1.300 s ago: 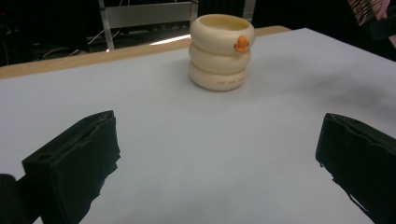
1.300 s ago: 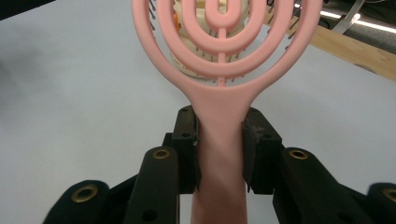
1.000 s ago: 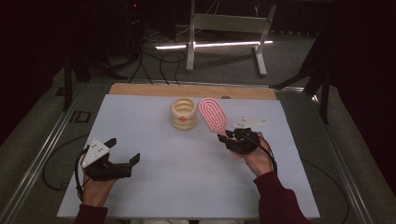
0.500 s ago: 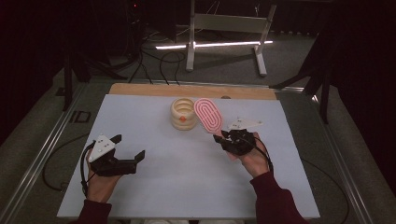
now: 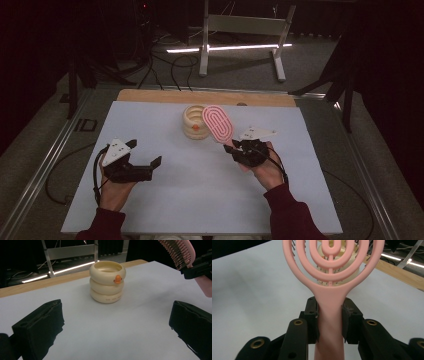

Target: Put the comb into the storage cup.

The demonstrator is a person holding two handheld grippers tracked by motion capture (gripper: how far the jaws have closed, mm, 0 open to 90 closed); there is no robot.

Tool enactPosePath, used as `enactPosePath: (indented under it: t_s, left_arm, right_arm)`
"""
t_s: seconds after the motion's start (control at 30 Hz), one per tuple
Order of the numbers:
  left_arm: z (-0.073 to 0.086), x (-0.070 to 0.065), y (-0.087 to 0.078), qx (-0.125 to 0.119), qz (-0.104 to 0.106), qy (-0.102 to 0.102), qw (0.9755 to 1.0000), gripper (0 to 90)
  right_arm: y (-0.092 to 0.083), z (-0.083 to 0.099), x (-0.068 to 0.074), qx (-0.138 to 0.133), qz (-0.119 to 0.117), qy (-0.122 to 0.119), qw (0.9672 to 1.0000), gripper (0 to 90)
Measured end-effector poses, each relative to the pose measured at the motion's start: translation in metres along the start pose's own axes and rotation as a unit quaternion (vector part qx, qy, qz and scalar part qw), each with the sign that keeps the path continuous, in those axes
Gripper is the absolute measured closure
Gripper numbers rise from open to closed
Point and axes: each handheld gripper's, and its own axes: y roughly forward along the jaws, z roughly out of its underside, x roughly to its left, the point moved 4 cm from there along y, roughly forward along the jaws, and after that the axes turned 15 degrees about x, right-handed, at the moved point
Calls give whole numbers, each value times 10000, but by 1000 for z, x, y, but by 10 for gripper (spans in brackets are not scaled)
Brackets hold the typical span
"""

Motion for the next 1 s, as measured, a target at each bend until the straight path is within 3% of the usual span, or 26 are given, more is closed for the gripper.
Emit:
enactPosePath:
  t_s: [1.0]
  left_arm:
    - [-25,-21,25,94,316,151,9993,4]
  right_arm:
    - [9,-5,17,-107,-107,-125,9998,697]
